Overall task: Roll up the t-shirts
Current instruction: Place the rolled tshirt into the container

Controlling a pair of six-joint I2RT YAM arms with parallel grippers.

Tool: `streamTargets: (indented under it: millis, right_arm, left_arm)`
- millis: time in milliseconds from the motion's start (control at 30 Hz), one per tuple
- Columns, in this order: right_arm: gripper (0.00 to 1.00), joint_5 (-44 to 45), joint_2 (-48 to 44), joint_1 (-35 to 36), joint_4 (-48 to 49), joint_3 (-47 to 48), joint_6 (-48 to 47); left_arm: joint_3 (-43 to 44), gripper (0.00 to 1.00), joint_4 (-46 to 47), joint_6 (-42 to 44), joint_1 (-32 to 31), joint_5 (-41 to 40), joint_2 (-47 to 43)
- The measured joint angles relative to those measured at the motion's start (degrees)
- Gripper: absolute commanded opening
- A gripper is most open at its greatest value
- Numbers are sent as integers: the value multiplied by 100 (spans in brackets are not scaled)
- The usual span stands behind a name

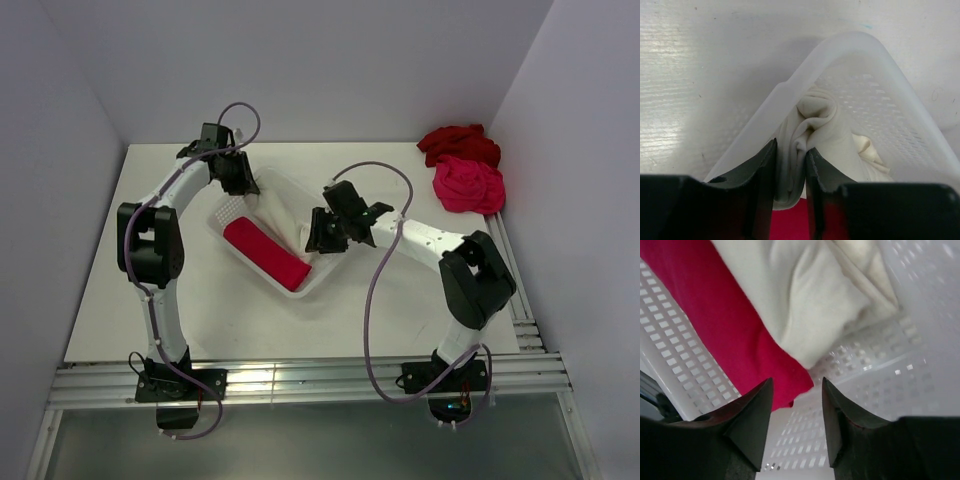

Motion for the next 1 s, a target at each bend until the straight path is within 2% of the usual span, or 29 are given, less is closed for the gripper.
streamTargets:
  millis: [267, 533, 733, 900, 1000]
  right_arm:
    - [42, 494, -122, -31, -669, 168, 988]
    - [41, 741, 343, -33, -1141, 890, 1357]
    - [38, 1043, 960, -33, -1434, 1552, 1659]
    - [33, 1292, 1248, -33, -1670, 1740, 1836]
    - [23, 1499, 1419, -33, -1965, 1980, 1930]
  left_arm:
    - [-7, 28, 48, 232, 20, 111, 48]
    - [-313, 13, 251, 424, 50, 280, 74]
    - [-516, 13, 282, 487, -44, 199, 74]
    - [-584, 13, 286, 553, -109, 66, 74]
    - [-588, 17, 282, 573, -127, -7, 74]
